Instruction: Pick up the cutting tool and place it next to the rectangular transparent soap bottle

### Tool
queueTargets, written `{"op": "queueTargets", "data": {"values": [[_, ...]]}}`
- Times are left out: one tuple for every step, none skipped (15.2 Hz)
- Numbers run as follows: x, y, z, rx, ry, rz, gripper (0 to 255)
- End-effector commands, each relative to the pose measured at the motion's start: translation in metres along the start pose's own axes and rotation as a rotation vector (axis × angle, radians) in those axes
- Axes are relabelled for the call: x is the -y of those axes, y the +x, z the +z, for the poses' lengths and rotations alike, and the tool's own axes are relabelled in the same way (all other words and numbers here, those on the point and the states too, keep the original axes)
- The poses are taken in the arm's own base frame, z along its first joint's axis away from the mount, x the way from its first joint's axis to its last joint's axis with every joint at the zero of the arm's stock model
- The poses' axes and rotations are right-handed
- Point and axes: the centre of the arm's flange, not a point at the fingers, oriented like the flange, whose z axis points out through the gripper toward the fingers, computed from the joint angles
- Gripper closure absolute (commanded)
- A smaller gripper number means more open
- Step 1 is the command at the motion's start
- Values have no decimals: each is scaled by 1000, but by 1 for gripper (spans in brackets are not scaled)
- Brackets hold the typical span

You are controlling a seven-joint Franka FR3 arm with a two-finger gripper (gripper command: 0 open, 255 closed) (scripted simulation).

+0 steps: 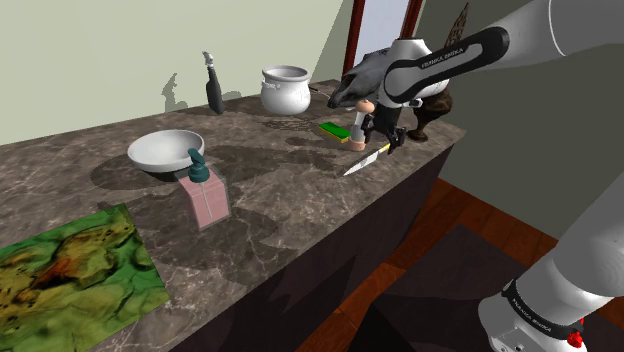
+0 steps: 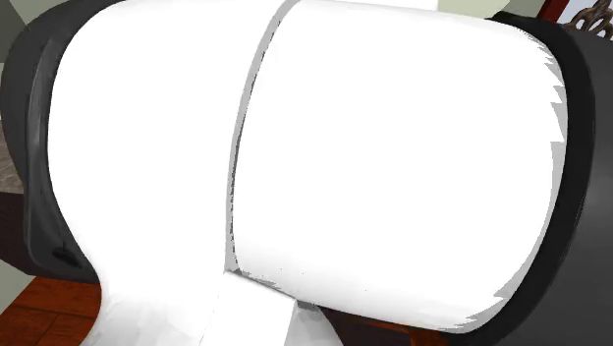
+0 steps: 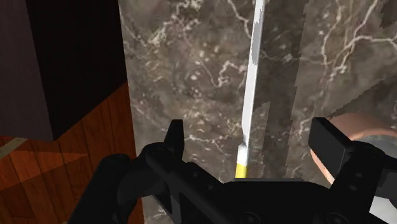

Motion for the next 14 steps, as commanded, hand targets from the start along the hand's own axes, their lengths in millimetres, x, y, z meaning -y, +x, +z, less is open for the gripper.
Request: {"op": "queueTargets", "data": {"values": [[8,8,13,-2,0,59,0],[8,8,18,-2,0,59,0],[8,8,24,-2,0,59,0],[8,8,29,-2,0,59,0],[8,8,34,-2,0,59,0],[8,8,40,-2,0,59,0],[8,8,45,-2,0,59,0],[8,8,48,-2,0,59,0],[8,8,48,-2,0,59,0],[8,8,48,-2,0,59,0],[8,8,48,-2,0,59,0],[8,8,48,-2,0,59,0],[8,8,48,-2,0,59,0],[8,8,48,-2,0,59,0]]}}
